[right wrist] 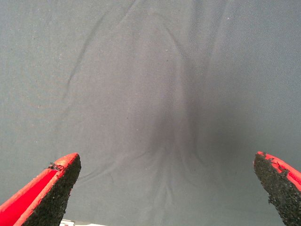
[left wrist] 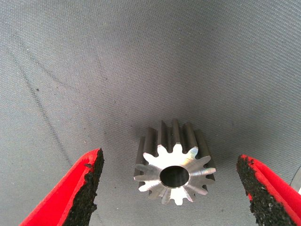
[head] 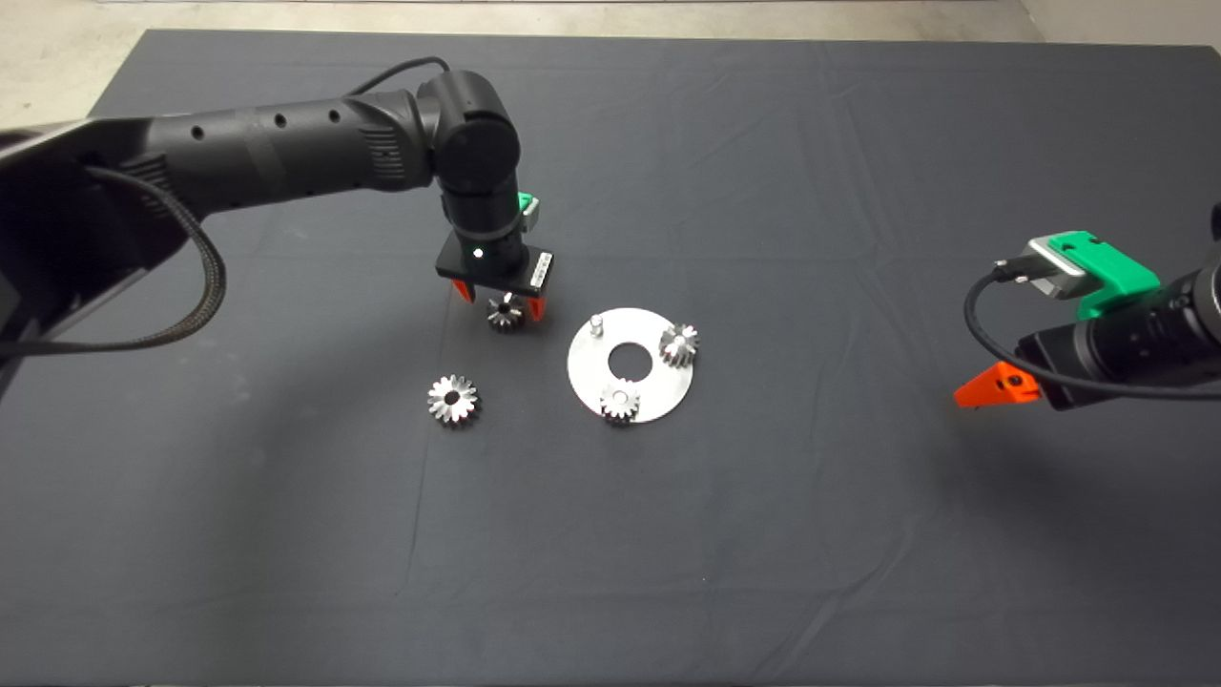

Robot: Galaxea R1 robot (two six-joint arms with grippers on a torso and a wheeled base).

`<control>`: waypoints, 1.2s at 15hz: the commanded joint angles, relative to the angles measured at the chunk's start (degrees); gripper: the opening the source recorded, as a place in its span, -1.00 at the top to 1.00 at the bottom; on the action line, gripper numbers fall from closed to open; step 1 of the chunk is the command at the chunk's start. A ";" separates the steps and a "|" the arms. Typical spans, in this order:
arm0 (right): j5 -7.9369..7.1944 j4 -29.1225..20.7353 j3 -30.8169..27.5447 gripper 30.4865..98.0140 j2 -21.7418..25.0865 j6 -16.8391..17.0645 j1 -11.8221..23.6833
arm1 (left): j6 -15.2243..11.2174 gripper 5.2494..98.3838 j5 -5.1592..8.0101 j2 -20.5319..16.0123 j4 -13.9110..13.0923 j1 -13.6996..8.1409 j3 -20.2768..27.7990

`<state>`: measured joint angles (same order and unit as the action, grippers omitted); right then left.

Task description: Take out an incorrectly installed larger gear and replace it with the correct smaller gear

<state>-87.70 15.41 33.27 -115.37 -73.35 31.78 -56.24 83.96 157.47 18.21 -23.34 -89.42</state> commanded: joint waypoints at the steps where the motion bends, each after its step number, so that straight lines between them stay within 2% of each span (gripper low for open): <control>1: -5.38 -1.52 -0.50 -0.97 0.27 -0.30 1.27 | 0.42 -0.40 0.42 0.09 -0.55 -0.56 -0.04; 3: -5.46 -1.52 -0.50 -0.97 0.36 -0.30 1.27 | 0.42 -0.40 0.42 0.10 -0.55 -0.48 -0.04; 18: -5.38 -1.52 0.03 -0.97 -0.17 -0.30 1.36 | 0.95 0.12 0.72 0.17 -0.63 -0.48 -0.13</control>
<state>-87.67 15.41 33.32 -115.43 -73.35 31.78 -55.83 84.01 157.47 18.19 -23.34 -89.47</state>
